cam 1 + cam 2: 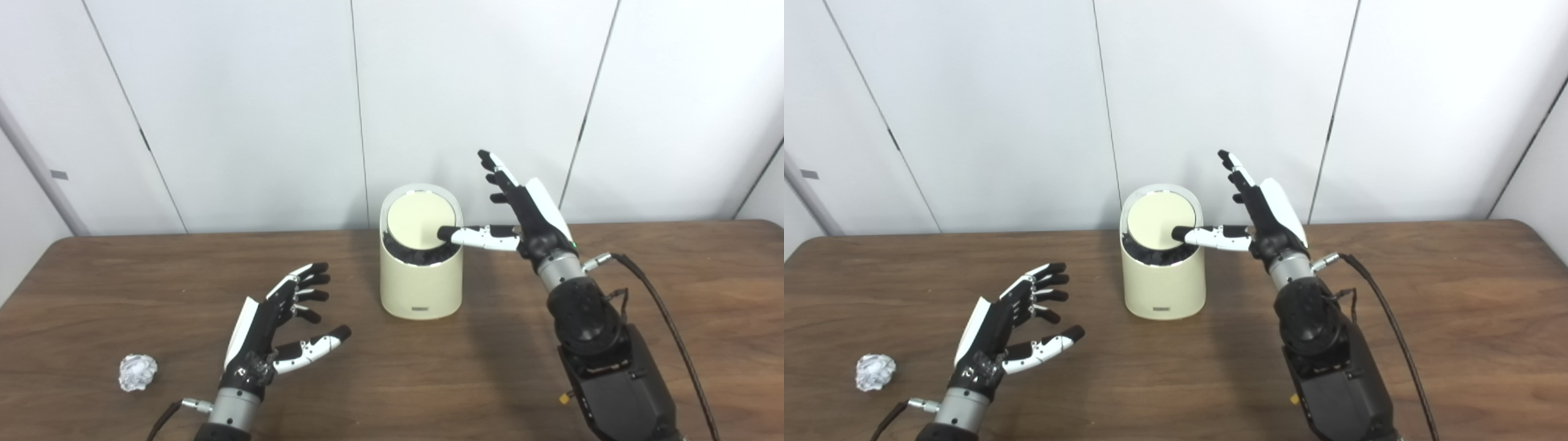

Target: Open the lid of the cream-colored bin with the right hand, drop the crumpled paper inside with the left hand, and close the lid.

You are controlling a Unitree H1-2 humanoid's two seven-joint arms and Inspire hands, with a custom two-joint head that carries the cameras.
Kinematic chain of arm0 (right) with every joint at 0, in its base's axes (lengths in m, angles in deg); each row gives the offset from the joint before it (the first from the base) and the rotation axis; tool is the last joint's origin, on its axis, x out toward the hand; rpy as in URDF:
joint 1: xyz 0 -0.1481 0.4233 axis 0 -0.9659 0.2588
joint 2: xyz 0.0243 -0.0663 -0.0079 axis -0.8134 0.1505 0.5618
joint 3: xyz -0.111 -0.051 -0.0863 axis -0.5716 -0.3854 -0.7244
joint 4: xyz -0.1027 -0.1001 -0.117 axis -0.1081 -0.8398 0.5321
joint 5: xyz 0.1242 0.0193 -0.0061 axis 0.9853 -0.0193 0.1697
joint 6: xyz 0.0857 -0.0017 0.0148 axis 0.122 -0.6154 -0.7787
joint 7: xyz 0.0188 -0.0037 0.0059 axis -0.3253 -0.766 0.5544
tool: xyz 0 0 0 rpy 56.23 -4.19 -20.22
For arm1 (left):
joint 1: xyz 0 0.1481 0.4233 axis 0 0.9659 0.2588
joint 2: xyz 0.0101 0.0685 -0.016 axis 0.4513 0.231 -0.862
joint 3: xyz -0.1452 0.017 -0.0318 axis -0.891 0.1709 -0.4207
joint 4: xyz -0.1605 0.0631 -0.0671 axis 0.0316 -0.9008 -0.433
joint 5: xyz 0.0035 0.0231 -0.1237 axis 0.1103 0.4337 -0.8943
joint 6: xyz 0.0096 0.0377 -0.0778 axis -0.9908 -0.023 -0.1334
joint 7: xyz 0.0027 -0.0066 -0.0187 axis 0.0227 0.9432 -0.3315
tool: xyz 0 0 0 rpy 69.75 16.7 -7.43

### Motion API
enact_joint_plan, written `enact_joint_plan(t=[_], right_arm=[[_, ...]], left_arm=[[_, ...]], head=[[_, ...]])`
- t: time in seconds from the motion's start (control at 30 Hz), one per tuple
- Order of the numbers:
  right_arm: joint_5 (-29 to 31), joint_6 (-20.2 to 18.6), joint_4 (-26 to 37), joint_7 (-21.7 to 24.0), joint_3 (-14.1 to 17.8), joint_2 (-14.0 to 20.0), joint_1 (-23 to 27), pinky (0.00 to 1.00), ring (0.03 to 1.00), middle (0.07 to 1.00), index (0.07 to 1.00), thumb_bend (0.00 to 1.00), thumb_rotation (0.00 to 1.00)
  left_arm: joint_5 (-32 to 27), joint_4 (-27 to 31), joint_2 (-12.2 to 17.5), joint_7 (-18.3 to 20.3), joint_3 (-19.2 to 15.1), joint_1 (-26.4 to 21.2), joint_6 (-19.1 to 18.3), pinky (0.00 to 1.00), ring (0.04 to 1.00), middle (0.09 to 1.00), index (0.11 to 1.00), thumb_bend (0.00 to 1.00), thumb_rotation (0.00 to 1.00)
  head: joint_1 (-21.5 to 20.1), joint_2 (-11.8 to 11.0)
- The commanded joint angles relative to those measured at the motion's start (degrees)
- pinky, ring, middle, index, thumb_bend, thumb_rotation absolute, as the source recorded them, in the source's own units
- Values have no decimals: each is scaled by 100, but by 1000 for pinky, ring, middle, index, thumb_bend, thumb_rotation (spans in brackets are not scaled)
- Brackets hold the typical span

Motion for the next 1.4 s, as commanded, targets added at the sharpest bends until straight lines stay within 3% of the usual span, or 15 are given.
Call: enact_joint_plan(t=[0.0, 0.37, 0.67, 1.03, 1.37], right_arm=[[-47, 8, 41, -121, -8, -37, 339, 804, 915, 950, 958, 817, 407], [-460, -388, -110, -290, -302, -256, 533, 757, 905, 952, 942, 833, 408], [-459, -200, -464, -468, -387, -250, 719, 757, 884, 928, 927, 825, 344], [-529, -261, -758, -547, -431, -200, 891, 744, 866, 911, 916, 804, 364], [-728, -445, -760, -465, -577, -91, 885, 760, 874, 911, 916, 813, 242]], left_arm=[[21, 94, 4, -83, -10, -145, 199, 569, 726, 800, 839, 697, 113], [-4, 101, -18, -74, -5, -162, 165, 573, 728, 798, 838, 705, 120], [14, 130, -44, -75, 7, -130, 131, 568, 730, 802, 840, 703, 128], [0, 175, -50, -59, 14, -79, 102, 579, 731, 802, 840, 696, 114], [-70, 215, -34, -21, -1, -47, 81, 591, 737, 807, 844, 690, 105]], head=[[8, 6], [2, 25], [22, 33], [19, 63], [13, 92]])
